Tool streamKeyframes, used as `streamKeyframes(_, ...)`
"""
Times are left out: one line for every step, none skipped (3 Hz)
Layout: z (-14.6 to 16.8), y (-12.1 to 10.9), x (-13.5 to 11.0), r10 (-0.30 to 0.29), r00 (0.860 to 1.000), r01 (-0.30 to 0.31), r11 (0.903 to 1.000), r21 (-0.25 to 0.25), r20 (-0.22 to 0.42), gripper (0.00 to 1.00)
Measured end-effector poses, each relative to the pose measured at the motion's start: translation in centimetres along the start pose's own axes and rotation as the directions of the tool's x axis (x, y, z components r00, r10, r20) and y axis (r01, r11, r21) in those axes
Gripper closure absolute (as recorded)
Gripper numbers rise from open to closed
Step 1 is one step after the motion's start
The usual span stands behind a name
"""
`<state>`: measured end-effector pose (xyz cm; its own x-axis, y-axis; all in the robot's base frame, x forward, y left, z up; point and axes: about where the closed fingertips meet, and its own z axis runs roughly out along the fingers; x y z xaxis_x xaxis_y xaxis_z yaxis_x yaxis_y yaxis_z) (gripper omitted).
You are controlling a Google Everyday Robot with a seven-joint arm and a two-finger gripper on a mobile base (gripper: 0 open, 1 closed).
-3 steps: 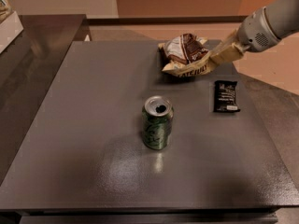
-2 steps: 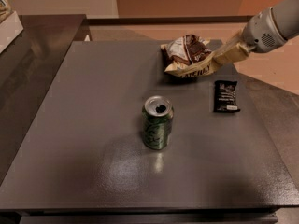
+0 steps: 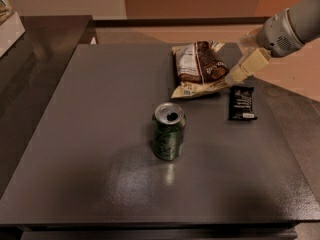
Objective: Move brown chip bag near rxbar chocolate
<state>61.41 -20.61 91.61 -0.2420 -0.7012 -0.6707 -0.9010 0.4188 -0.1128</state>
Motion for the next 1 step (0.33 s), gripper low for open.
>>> streamKeyframes(0.01,0.0,0.0,0.0,1.0,0.0,1.0,0.0,0.0,0.0)
